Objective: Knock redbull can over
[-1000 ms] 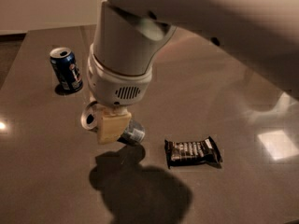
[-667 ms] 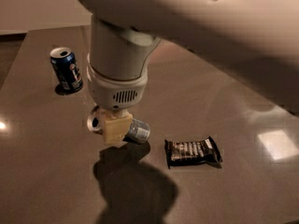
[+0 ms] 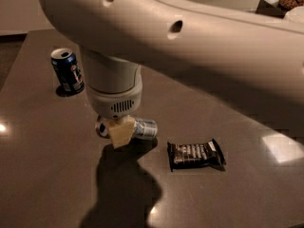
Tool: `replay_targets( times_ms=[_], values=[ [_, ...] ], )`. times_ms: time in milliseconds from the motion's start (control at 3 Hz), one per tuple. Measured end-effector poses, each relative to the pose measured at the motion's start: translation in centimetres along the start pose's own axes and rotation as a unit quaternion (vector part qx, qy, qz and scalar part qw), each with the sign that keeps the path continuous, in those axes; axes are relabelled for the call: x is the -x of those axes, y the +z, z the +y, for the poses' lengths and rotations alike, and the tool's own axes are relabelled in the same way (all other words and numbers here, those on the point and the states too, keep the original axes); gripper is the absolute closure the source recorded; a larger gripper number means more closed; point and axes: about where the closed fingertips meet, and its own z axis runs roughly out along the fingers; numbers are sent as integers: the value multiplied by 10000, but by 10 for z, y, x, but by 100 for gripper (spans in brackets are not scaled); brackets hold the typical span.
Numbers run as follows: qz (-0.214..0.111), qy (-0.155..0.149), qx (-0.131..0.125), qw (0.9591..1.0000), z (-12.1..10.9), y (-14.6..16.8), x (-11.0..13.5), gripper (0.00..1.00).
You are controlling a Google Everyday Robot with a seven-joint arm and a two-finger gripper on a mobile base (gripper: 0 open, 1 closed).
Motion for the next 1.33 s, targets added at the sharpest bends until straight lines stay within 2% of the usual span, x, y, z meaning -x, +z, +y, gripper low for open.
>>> replay_targets(
  times_ms=[333,667,1000,1333],
  values=[
    [151,-198,1,9997,5,11,-4,41],
    [182,-268,29,9995,8,15,-6,17],
    [180,-284,-32,9994,7,10,-3,0],
    [180,-284,-33,9994,7,10,-3,0]
  ],
)
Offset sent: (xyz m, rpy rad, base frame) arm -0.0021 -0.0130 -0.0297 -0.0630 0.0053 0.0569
